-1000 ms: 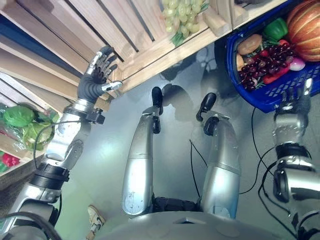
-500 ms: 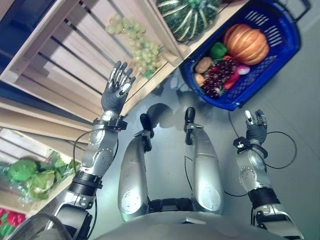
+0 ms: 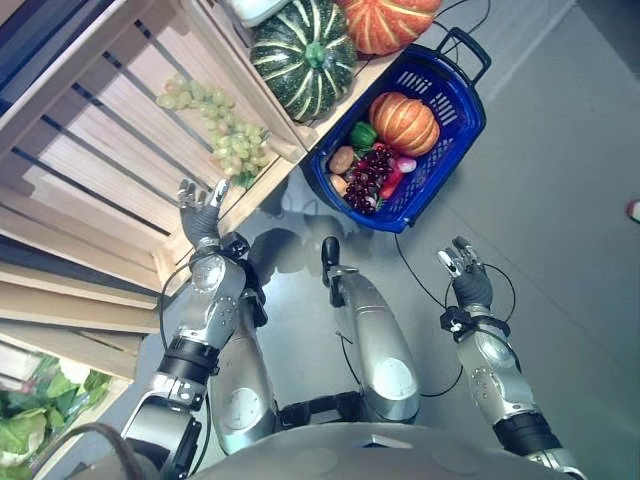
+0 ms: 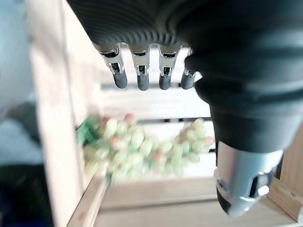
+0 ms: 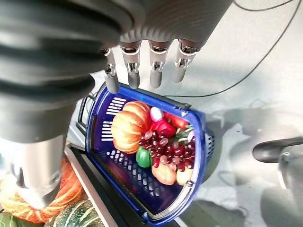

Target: Pick up fruits and vegetables into the basket

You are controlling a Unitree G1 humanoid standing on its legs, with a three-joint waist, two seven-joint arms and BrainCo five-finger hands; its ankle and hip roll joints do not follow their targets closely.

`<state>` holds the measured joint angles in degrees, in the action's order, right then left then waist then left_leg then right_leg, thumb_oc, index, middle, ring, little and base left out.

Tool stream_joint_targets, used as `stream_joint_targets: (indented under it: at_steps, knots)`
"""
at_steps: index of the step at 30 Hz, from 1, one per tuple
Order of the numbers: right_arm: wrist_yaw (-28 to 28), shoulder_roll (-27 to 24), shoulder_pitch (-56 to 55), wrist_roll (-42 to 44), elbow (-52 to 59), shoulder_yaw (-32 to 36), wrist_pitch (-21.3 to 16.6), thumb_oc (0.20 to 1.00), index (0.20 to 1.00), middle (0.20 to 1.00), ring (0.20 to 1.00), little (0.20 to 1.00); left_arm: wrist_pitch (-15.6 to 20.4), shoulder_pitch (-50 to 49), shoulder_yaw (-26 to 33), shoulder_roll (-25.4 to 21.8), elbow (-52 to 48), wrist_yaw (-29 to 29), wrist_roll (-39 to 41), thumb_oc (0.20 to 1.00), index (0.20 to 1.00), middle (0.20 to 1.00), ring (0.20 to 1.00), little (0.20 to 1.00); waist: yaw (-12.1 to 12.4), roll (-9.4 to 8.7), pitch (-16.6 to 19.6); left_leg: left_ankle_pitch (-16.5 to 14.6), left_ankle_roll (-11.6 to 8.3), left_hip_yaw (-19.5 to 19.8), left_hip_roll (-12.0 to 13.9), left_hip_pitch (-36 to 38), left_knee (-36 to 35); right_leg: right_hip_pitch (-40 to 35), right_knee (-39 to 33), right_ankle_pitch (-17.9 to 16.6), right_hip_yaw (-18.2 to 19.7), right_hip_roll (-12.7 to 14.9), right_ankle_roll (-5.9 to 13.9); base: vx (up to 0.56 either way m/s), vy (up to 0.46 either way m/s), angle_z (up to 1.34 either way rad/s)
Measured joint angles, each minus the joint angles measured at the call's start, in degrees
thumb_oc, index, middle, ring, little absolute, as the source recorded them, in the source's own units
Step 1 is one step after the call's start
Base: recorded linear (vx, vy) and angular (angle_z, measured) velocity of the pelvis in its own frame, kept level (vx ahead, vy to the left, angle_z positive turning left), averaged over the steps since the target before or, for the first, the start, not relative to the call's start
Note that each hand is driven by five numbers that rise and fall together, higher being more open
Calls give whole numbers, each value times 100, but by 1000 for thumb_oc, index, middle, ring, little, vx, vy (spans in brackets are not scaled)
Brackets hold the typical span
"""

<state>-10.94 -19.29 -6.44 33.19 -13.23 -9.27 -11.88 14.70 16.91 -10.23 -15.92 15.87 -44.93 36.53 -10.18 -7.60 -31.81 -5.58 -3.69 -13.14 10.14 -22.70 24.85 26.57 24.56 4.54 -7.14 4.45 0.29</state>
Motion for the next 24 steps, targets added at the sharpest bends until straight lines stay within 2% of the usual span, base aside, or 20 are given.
stream_joint_targets:
  at_steps: [2, 5, 8, 9, 11, 13, 14, 18, 24]
  knots:
    - [25, -21, -15, -99, 59, -70, 41, 1000, 1000, 1000, 1000, 1000, -7, 187, 38, -40, 116, -463, -474, 1000, 1000, 1000, 1000, 1000, -53, -23, 7, -4, -7, -33, 39, 14, 0, -1, -10, -2, 23, -14, -3, 29, 37, -12]
    - [80, -87, -10, -170, 127, -80, 150, 1000, 1000, 1000, 1000, 1000, -483, 594, -82, -518, 354, -1062, -2065, 1000, 1000, 1000, 1000, 1000, -160, -21, 7, -10, -24, -92, 68, 50, 2, 12, 5, -5, 72, -23, -8, 21, 101, -9]
    - [174, -266, -2, -190, 152, -93, 190, 1000, 1000, 1000, 1000, 1000, -1017, 891, -223, -1163, 500, -1108, -3202, 1000, 1000, 1000, 1000, 1000, -271, -17, 5, -9, -31, -155, 68, 54, 0, 64, 39, -6, 136, -23, -10, 8, 120, -11]
    - [233, -368, 0, -190, 156, -93, 188, 1000, 1000, 1000, 1000, 1000, -1235, 1026, -382, -1567, 588, -1078, -3721, 1000, 1000, 1000, 1000, 1000, -283, -8, 0, -11, -31, -234, 62, 44, 3, 140, 81, -9, 200, -18, -15, 6, 132, -16]
    - [302, -447, -4, -205, 139, -98, 175, 1000, 1000, 1000, 1000, 1000, -1407, 1151, -537, -1925, 709, -1037, -4250, 1000, 1000, 1000, 1000, 1000, -328, 4, -8, -14, -26, -275, 51, 20, 21, 218, 152, -32, 241, -2, -53, 7, 151, -13]
    - [428, -530, 12, -303, 129, -102, 129, 1000, 1000, 1000, 1000, 1000, -1612, 1253, -801, -2490, 851, -757, -5242, 1000, 1000, 1000, 1000, 1000, -375, 40, -24, -17, -29, -344, 48, 13, 29, 290, 208, -31, 309, 2, -56, -2, 126, -14]
    - [461, -569, 12, -312, 146, -101, 109, 1000, 1000, 1000, 1000, 1000, -1619, 1260, -802, -2601, 851, -694, -5544, 1000, 1000, 1000, 1000, 1000, -374, 60, -33, -17, -28, -378, 39, 12, 26, 328, 237, -29, 341, 5, -57, -11, 113, -8]
    - [518, -889, 25, -412, 146, -104, 34, 1000, 1000, 1000, 1000, 1000, -1681, 1385, -1249, -3132, 976, -253, -6910, 1000, 1000, 1000, 1000, 1000, -421, 350, -74, 18, 12, -474, -58, -20, -42, 481, 341, -16, 411, 104, -58, -5, 145, -4]
    - [516, -1200, 43, -525, 177, -62, 24, 1000, 1000, 1000, 1000, 1000, -1565, 1635, -1751, -3590, 1083, 138, -7712, 1000, 1000, 1000, 1000, 1000, -540, 697, -115, 72, 41, -608, -156, -72, -137, 722, 461, 28, 544, 198, -14, 9, 135, -4]
